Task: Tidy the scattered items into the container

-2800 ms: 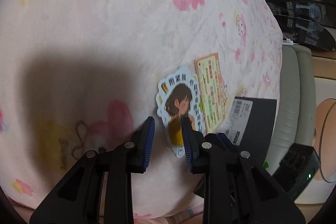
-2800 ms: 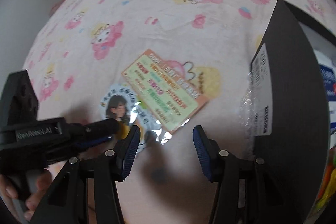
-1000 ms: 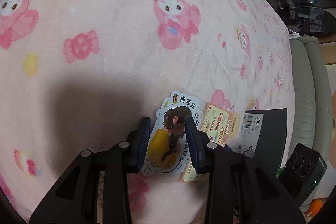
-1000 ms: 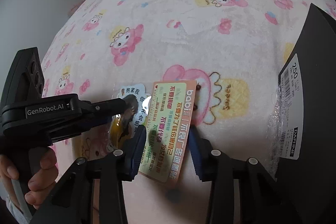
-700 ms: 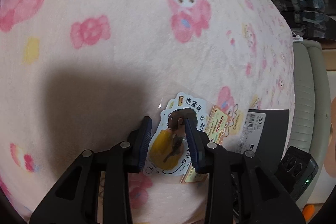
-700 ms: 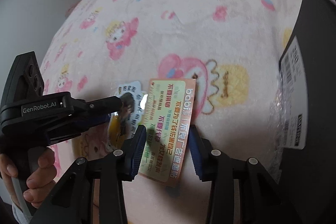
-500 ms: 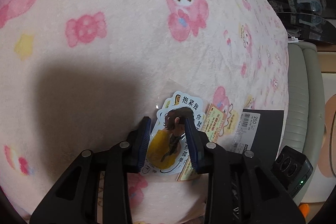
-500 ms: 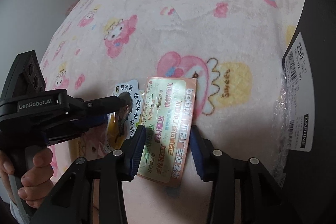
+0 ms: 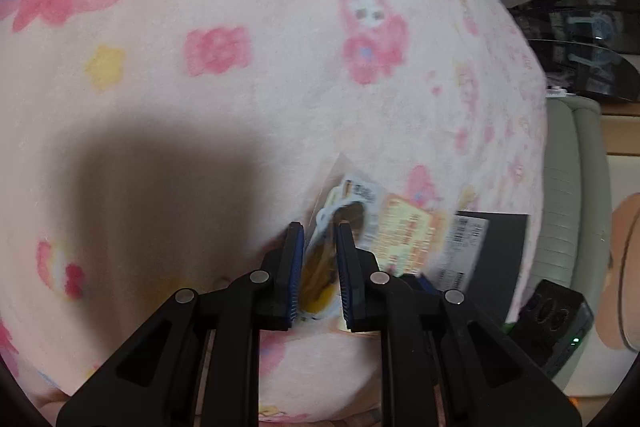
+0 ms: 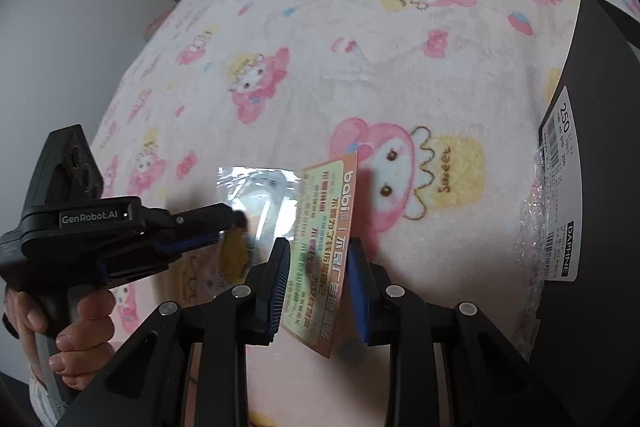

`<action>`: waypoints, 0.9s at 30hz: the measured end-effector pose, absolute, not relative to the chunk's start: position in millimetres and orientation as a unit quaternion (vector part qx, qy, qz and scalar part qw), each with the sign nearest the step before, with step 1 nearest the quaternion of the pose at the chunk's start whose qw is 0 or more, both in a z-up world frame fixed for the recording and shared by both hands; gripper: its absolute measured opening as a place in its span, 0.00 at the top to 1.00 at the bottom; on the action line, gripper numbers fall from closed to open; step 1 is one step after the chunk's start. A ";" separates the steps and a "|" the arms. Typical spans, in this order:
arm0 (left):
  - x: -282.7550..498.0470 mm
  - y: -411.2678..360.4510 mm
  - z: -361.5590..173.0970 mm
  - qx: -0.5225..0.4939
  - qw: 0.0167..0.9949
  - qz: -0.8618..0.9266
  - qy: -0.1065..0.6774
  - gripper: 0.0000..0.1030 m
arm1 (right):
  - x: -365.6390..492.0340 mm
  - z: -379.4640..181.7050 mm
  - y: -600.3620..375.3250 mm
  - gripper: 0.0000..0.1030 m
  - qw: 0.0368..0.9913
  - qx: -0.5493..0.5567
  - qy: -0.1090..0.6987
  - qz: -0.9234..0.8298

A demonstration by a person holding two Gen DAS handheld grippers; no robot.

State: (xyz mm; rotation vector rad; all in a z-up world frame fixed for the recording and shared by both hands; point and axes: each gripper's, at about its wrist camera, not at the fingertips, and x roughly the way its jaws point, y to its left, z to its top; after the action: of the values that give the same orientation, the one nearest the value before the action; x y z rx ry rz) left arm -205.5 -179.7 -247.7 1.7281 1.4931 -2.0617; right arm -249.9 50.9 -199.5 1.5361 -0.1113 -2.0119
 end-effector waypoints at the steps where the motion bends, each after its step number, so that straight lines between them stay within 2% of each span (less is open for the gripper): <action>1: -204.7 -183.3 -254.8 0.561 0.033 -0.657 0.502 0.85 | -251.8 -205.4 50.6 0.75 0.293 0.586 -0.042 -0.754; 5: -204.5 -185.9 -257.4 0.558 0.032 -0.651 0.514 0.85 | -254.0 -220.7 49.5 0.72 0.288 0.599 -0.043 -0.746; 7: -205.6 -186.4 -257.7 0.558 0.030 -0.651 0.513 0.85 | -253.6 -221.2 46.8 0.65 0.293 0.597 -0.039 -0.746; 12: -202.0 -191.3 -262.3 0.556 0.023 -0.640 0.530 0.84 | -255.0 -226.7 43.2 0.58 0.300 0.600 -0.041 -0.740; 19: -202.1 -192.3 -258.3 0.556 0.018 -0.642 0.527 0.84 | -254.1 -229.0 40.5 0.55 0.306 0.596 -0.036 -0.741; 23: -201.5 -191.1 -252.3 0.555 0.014 -0.651 0.518 0.85 | -252.5 -221.4 41.8 0.63 0.305 0.586 -0.030 -0.750; 25: -200.2 -191.9 -251.1 0.551 0.010 -0.650 0.523 0.85 | -251.8 -217.6 42.5 0.72 0.304 0.581 -0.028 -0.754; 27: -198.7 -193.2 -250.2 0.546 0.006 -0.648 0.531 0.85 | -251.0 -213.8 43.1 0.78 0.304 0.576 -0.026 -0.758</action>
State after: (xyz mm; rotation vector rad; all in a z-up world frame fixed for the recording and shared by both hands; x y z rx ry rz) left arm -198.7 -193.2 -250.2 1.7099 1.6616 -2.0279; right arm -251.0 43.1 -213.8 1.5265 -0.0676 -2.0092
